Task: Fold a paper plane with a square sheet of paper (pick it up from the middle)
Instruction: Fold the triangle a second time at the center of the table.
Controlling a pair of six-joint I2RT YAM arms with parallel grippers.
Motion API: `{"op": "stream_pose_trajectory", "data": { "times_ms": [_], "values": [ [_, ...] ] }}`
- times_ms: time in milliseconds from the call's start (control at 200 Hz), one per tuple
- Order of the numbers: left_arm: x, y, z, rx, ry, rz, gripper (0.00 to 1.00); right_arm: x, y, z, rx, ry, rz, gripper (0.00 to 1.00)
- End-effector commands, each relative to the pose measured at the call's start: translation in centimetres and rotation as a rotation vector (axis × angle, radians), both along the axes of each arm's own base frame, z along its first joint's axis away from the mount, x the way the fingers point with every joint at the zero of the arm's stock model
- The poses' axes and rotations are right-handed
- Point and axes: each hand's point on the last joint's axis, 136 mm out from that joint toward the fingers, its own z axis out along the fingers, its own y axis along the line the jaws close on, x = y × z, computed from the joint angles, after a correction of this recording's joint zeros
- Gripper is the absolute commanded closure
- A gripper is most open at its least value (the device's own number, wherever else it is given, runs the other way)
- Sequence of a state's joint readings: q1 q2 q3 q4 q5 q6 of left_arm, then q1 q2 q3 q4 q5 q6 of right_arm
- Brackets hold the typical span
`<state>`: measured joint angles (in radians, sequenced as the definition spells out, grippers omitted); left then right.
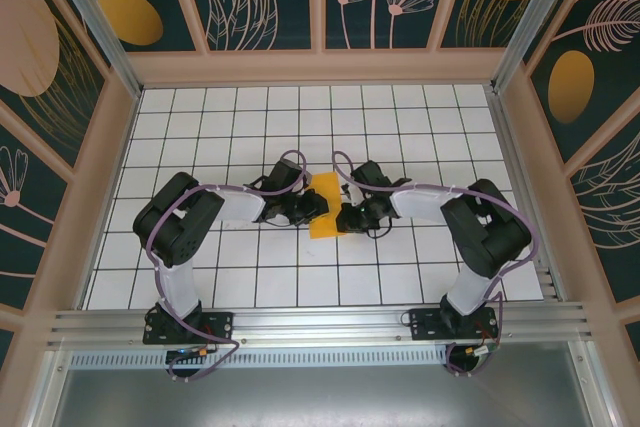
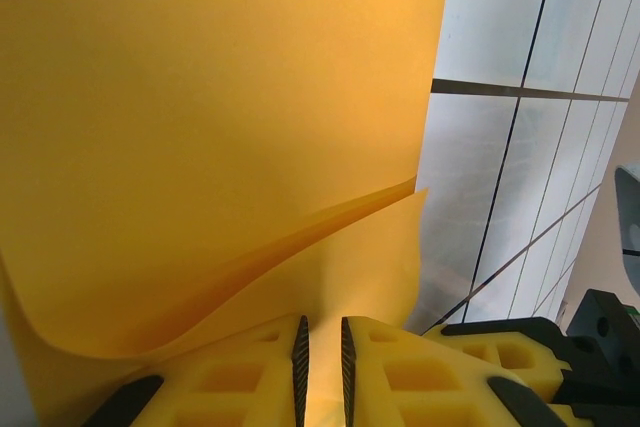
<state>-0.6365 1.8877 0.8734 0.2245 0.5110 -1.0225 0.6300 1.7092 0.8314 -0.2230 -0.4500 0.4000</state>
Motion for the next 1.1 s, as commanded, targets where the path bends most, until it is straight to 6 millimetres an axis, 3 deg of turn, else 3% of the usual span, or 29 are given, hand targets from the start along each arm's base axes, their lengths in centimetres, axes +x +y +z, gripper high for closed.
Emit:
{"op": "stream_pose_trajectory", "data": {
  "times_ms": [0, 165, 335, 425, 686, 1096],
  "values": [
    [-1.6, 3.6, -4.3, 0.178, 0.092, 0.066, 0.80, -3.7, -3.0, -2.6, -0.095, 0.112, 0.014, 0.87],
    [-1.7, 3.7, -4.5, 0.185, 0.092, 0.070, 0.80, -4.3, -3.5, -1.4, -0.052, 0.104, 0.002, 0.87],
    [-1.6, 3.6, -4.4, 0.176, 0.091, 0.068, 0.80, -0.9, -0.9, 3.6, 0.083, -0.025, -0.034, 0.90],
    [-1.5, 3.4, -4.2, 0.170, 0.087, 0.065, 0.80, 0.5, 0.0, 4.8, 0.113, -0.065, -0.040, 0.90],
    [-1.4, 3.1, -3.9, 0.155, 0.080, 0.057, 0.80, 1.5, 1.1, 2.5, 0.088, -0.020, -0.042, 0.90],
    [-0.6, 2.4, -2.6, 0.136, 0.036, 0.024, 0.80, -0.7, -1.7, -1.4, -0.043, 0.055, -0.056, 0.91]
  ]
}}
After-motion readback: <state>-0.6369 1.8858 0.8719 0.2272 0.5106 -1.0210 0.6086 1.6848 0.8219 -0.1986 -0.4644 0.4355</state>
